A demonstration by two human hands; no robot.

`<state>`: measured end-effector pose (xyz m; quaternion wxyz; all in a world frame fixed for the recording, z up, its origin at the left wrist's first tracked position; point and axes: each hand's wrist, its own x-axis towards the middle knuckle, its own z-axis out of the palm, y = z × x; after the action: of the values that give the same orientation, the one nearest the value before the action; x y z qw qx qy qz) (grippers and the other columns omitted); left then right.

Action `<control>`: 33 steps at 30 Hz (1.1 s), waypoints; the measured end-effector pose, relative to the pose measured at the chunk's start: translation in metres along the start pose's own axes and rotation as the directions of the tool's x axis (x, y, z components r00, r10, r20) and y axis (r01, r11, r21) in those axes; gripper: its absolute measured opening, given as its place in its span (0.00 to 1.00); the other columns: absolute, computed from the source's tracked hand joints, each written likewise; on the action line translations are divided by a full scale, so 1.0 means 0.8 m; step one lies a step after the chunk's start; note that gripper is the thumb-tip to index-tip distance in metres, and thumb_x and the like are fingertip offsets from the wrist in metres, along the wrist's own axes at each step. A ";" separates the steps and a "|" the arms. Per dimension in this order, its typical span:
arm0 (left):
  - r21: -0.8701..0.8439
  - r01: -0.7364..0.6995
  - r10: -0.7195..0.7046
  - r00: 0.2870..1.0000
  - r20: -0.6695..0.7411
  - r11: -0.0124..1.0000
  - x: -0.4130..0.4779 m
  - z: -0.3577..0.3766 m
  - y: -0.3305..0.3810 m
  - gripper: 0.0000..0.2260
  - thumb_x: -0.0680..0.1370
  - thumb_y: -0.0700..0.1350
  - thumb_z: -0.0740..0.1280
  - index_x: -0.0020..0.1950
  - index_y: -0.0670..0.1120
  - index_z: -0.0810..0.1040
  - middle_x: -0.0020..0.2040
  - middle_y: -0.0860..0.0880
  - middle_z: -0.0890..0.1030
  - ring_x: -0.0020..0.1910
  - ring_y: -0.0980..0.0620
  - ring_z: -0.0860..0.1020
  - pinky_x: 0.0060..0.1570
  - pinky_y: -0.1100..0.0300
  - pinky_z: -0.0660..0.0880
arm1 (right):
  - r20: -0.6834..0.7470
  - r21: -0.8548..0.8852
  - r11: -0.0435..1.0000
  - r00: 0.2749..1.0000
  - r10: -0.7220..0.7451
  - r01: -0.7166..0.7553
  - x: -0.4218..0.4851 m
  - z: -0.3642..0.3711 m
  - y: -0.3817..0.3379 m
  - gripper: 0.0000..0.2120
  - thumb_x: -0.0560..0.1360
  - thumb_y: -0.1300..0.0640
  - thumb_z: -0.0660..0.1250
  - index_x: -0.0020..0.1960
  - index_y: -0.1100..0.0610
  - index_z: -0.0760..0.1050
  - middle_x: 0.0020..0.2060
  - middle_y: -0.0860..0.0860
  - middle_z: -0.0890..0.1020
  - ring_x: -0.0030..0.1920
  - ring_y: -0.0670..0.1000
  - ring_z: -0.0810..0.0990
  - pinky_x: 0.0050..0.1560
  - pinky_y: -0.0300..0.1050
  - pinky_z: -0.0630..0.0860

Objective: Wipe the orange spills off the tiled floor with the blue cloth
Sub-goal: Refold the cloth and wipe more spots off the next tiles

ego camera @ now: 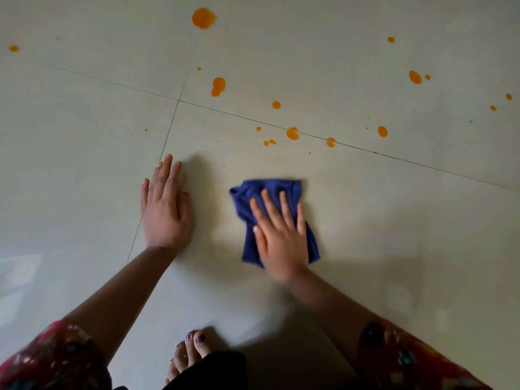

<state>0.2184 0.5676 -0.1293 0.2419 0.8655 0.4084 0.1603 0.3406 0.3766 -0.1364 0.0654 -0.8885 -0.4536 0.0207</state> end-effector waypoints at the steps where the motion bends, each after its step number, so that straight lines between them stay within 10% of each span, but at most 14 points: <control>1: 0.016 0.011 -0.011 1.000 -0.001 1.000 0.011 0.002 -0.003 0.25 0.78 0.42 0.53 0.76 0.46 0.61 0.78 0.49 0.59 0.77 0.50 0.56 0.75 0.52 0.48 | 0.023 0.007 0.998 0.997 -0.069 0.069 -0.009 0.002 -0.008 0.24 0.81 0.47 0.53 0.77 0.47 0.59 0.77 0.46 0.60 0.77 0.54 0.55 0.74 0.59 0.55; 6: 0.077 0.025 -0.026 1.000 0.009 0.997 0.033 0.010 -0.010 0.23 0.79 0.43 0.53 0.76 0.46 0.62 0.77 0.49 0.60 0.77 0.50 0.56 0.75 0.53 0.49 | 0.074 0.007 0.945 0.942 -0.327 0.327 0.066 0.001 -0.005 0.23 0.80 0.46 0.54 0.76 0.43 0.60 0.76 0.43 0.61 0.77 0.51 0.58 0.73 0.57 0.56; 13: 0.069 0.059 -0.059 0.998 -0.007 0.996 0.034 0.011 -0.011 0.23 0.80 0.43 0.52 0.76 0.48 0.61 0.77 0.51 0.60 0.77 0.51 0.55 0.75 0.56 0.46 | -0.055 0.075 0.988 0.990 -0.129 0.133 0.071 -0.002 0.009 0.22 0.76 0.49 0.61 0.70 0.44 0.70 0.71 0.47 0.70 0.74 0.56 0.62 0.71 0.61 0.58; 20: 0.083 0.056 -0.055 0.998 -0.009 0.995 0.036 0.012 -0.012 0.23 0.79 0.41 0.53 0.75 0.46 0.64 0.77 0.49 0.62 0.76 0.49 0.57 0.74 0.52 0.50 | 0.009 0.082 0.884 0.887 -0.462 0.460 0.113 0.015 -0.051 0.21 0.79 0.51 0.56 0.72 0.48 0.68 0.75 0.49 0.65 0.76 0.56 0.60 0.74 0.57 0.57; 28: 0.074 -0.005 0.005 1.000 -0.004 0.997 0.034 0.010 -0.009 0.23 0.78 0.42 0.53 0.74 0.46 0.65 0.76 0.49 0.63 0.76 0.50 0.59 0.75 0.54 0.50 | -0.147 0.093 0.994 0.987 0.068 -0.055 0.102 0.021 -0.032 0.23 0.79 0.52 0.56 0.73 0.53 0.68 0.74 0.53 0.66 0.75 0.59 0.61 0.73 0.59 0.60; 33: 0.074 0.000 0.001 1.000 -0.021 0.997 0.034 0.012 -0.011 0.23 0.78 0.40 0.53 0.73 0.44 0.67 0.75 0.47 0.66 0.75 0.48 0.61 0.74 0.52 0.53 | -0.042 0.099 0.917 0.922 -0.385 0.387 0.114 0.020 -0.061 0.22 0.80 0.49 0.55 0.73 0.49 0.67 0.75 0.49 0.64 0.76 0.55 0.59 0.75 0.56 0.56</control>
<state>0.2337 0.5911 -0.1401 0.2055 0.8722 0.4163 0.1541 0.3538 0.4802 -0.1434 0.1196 -0.7771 -0.6175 0.0218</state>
